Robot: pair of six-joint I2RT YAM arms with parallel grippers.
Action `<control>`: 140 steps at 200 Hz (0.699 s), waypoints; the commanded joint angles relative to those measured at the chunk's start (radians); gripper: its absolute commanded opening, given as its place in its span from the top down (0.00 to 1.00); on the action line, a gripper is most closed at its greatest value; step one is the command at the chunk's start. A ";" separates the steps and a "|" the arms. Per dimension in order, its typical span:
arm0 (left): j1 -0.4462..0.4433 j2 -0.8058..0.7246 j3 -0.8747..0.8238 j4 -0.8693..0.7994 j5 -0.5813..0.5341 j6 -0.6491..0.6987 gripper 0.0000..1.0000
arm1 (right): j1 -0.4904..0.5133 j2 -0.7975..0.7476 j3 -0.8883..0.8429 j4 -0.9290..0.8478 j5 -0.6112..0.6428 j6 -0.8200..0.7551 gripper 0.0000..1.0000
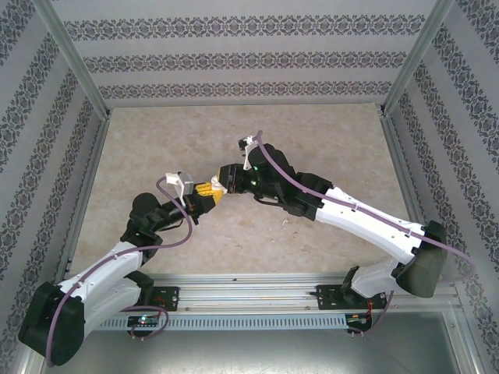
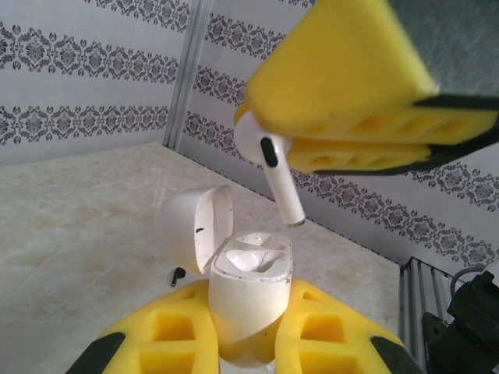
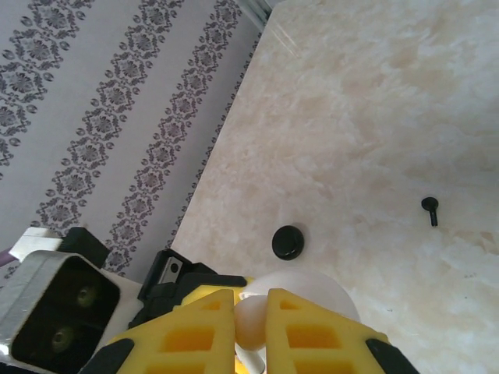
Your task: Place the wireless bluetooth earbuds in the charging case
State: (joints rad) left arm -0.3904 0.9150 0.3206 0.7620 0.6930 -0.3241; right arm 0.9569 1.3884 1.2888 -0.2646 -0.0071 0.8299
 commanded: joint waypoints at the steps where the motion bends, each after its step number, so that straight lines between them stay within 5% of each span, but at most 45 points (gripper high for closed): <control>1: 0.013 -0.011 0.021 0.096 -0.016 -0.036 1.00 | 0.016 -0.014 -0.023 0.050 0.055 0.017 0.87; 140: 0.013 -0.010 0.027 0.107 -0.030 -0.054 1.00 | 0.041 -0.020 -0.081 0.069 0.093 0.040 0.87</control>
State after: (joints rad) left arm -0.3904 0.9154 0.3206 0.7967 0.6693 -0.3622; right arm 0.9802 1.3884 1.2343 -0.1886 0.0566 0.8623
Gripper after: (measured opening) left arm 0.138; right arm 0.130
